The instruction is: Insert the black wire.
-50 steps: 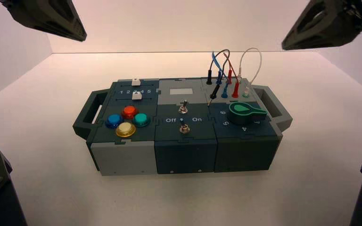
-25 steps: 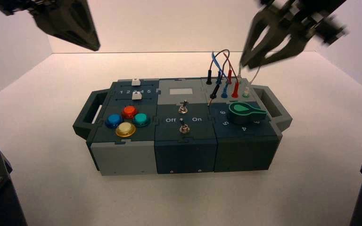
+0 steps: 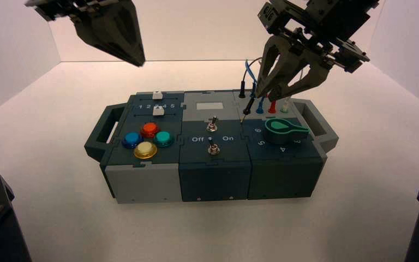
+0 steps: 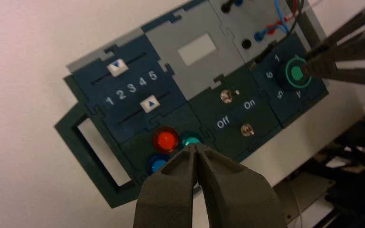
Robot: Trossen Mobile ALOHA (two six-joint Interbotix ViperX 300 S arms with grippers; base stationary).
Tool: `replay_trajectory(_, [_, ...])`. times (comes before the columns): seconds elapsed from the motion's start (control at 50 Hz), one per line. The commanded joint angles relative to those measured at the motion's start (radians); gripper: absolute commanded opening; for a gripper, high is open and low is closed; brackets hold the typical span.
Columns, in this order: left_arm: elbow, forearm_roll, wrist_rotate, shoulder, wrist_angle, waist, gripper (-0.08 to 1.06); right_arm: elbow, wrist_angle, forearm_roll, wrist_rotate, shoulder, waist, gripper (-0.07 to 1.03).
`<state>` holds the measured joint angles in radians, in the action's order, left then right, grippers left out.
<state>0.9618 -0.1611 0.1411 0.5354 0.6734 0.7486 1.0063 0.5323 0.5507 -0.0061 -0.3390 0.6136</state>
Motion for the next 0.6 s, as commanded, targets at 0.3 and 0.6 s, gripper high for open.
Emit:
replay_trajectory(0.3, [-0.026, -0.002, 0.002, -0.011, -0.021, 0.038, -0.03, -0.046, -0.066, 0.031, -0.002, 0.071, 0.005, 0.34])
replay_trajectory(0.6, [-0.023, -0.002, -0.002, -0.006, -0.021, 0.038, -0.03, -0.067, -0.097, 0.031, -0.002, 0.138, 0.005, 0.34])
